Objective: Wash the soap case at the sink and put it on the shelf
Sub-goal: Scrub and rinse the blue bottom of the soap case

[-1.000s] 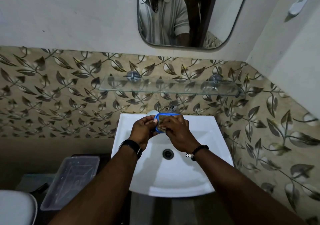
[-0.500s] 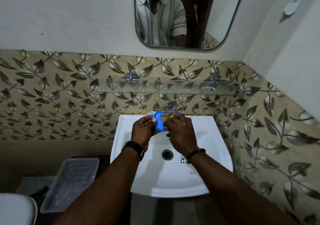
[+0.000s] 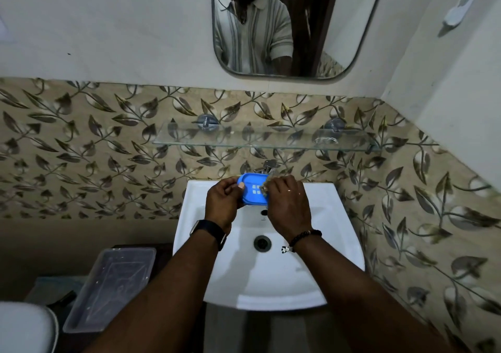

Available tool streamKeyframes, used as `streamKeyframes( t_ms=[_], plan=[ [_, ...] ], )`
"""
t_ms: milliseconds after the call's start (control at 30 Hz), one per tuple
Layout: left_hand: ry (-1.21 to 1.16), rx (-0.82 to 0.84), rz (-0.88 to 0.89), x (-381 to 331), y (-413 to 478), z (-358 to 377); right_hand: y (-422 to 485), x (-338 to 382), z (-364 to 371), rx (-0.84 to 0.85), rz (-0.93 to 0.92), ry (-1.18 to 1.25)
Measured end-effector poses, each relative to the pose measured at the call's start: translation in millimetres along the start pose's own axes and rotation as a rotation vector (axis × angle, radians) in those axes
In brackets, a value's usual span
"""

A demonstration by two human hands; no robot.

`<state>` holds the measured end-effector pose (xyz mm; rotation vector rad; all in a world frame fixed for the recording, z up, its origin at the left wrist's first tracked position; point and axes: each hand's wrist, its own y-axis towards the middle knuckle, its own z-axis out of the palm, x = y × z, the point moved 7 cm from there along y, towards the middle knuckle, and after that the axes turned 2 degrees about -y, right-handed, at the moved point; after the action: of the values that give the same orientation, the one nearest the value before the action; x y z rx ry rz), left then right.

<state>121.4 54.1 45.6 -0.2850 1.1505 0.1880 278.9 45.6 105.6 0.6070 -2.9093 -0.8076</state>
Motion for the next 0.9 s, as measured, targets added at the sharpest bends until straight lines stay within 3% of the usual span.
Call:
streamKeyframes(
  t_ms=[100, 200, 400, 467, 567, 700, 900],
  plan=[
    [-0.023, -0.019, 0.005, 5, -5, 0, -4, 6, 3, 0.09, 0.098, 0.004],
    [-0.049, -0.016, -0.024, 13, -10, -1, -4, 19, 8, 0.131, 0.115, 0.238],
    [-0.081, 0.084, -0.089, 13, -11, 9, 7, 25, -11, -0.067, 0.179, 0.614],
    [-0.098, 0.087, -0.087, 7, -7, 5, 3, 29, -11, -0.099, 0.047, 0.584],
    [-0.041, 0.101, -0.051, -1, -2, -1, -3, 16, -7, -0.133, -0.183, 0.219],
    [-0.027, 0.087, 0.003, -6, -4, 0, -1, -12, 0, -0.064, -0.013, 0.036],
    [-0.111, -0.031, -0.043, -1, -5, -2, -11, -1, 11, 0.043, 0.035, 0.284]
  ],
)
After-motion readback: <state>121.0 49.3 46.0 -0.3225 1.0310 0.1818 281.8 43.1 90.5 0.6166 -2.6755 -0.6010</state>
